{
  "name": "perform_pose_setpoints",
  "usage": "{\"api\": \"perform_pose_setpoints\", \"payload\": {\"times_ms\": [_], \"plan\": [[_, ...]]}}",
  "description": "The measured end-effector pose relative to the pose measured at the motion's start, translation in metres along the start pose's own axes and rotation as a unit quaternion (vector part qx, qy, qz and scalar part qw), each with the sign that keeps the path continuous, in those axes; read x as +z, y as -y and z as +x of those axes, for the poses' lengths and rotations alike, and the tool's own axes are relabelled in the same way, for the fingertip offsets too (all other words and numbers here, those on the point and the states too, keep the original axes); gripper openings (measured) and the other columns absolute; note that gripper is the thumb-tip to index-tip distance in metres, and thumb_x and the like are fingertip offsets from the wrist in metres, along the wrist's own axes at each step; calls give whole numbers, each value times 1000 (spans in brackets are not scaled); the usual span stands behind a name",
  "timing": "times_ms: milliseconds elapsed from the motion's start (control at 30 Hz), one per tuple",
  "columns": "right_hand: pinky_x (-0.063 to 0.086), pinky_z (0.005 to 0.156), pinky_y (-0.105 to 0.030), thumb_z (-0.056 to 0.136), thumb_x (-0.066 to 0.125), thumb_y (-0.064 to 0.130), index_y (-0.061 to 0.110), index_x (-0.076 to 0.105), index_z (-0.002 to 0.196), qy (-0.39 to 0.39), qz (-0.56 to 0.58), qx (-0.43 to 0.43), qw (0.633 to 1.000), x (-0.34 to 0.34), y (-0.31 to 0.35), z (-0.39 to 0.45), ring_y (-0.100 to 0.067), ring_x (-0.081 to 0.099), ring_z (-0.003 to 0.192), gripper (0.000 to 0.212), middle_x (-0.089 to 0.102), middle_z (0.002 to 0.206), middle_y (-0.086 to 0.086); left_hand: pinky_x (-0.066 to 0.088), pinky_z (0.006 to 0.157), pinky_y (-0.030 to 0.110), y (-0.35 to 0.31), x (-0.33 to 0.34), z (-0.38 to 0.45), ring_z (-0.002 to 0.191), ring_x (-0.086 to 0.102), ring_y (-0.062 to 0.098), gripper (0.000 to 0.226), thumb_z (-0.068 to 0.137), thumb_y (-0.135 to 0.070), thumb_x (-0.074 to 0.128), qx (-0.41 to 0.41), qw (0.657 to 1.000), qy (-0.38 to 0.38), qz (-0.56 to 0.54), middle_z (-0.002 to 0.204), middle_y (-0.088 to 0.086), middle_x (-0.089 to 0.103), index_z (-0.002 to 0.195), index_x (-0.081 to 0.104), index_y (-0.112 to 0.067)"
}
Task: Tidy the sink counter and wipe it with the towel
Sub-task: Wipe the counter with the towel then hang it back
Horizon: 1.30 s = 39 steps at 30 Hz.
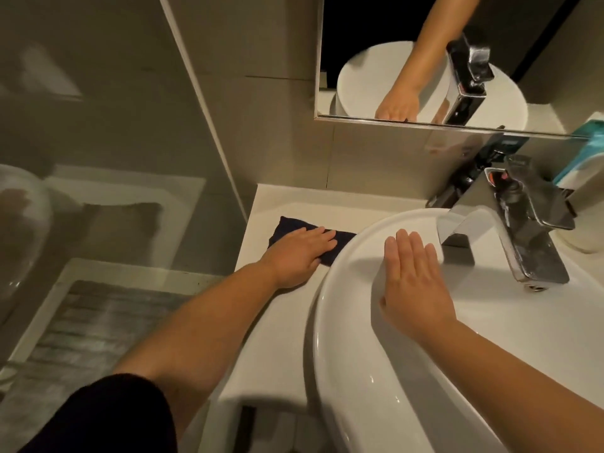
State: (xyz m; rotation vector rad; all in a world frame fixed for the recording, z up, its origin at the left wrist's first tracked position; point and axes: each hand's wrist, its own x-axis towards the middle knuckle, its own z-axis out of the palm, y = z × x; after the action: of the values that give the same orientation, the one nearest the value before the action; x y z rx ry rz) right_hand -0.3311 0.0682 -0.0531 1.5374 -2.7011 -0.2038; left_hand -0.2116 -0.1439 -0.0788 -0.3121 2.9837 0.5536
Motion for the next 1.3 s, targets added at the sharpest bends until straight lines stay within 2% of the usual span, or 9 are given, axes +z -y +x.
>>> {"api": "perform_pose_setpoints", "payload": {"times_ms": [200,667,833,933,1033,1067,1133,1200,1300], "plan": [[-3,119,-53,87,40,26,-1,-3,149,40,-9,-5,999,-8,1,-2,-42,-5,146,80,-2,159,-25,12,116,31,-32,20,-88,144,23,17,56,95,-16,44,-62,998,-27,-18,155,-1,31,149,29,-19],[0,120,-51,91,41,29,5,-12,149,136,-17,0,991,-32,-3,-3,-35,-12,147,83,-14,160,-16,15,118,39,-154,89,-230,142,28,17,50,88,-17,41,-182,977,-82,-76,151,-4,39,137,48,-21],[6,117,-55,90,45,45,10,8,151,174,45,-1,984,-56,8,-28,-33,-5,148,80,-4,162,-12,30,112,37,-197,103,-260,127,48,18,42,88,-21,42,-213,962,36,-164,133,1,59,128,53,-28],[23,113,-48,90,50,41,14,38,142,147,177,-33,973,-69,13,-73,-32,20,144,60,24,157,-14,47,94,31,-233,100,-280,104,60,13,31,92,-21,43,-303,893,-16,-333,112,-2,67,117,59,-30],[48,86,-42,89,52,30,6,69,96,164,366,-25,916,-91,10,-141,-25,62,95,31,69,106,-9,48,91,30,-262,73,-288,94,63,9,27,94,-12,46,-347,838,-116,-406,98,-7,68,104,63,-31],[51,80,-46,90,51,32,5,69,82,188,421,-16,887,-97,9,-165,-23,63,79,33,70,86,-6,49,90,31,-270,60,-288,92,64,8,27,95,-11,47,-351,825,-137,-421,96,-8,69,100,63,-31],[54,81,-43,93,50,42,12,70,74,238,496,2,835,-114,8,-205,-19,65,73,41,71,76,-2,51,83,25,-284,32,-284,88,64,3,30,95,-11,45,-337,820,-153,-438,94,-12,70,99,63,-35],[56,84,-37,94,46,50,16,71,86,275,565,29,778,-126,8,-226,-18,68,82,43,73,86,-1,50,78,20,-294,7,-277,87,63,0,28,96,-16,44,-307,853,-142,-396,94,-13,69,103,62,-36],[56,85,-40,94,42,55,20,66,107,303,672,100,668,-143,8,-230,-25,69,95,44,72,103,-6,49,81,27,-308,-21,-260,91,60,9,29,93,-23,42,-247,934,-129,-223,103,-6,66,116,56,-32]]}}
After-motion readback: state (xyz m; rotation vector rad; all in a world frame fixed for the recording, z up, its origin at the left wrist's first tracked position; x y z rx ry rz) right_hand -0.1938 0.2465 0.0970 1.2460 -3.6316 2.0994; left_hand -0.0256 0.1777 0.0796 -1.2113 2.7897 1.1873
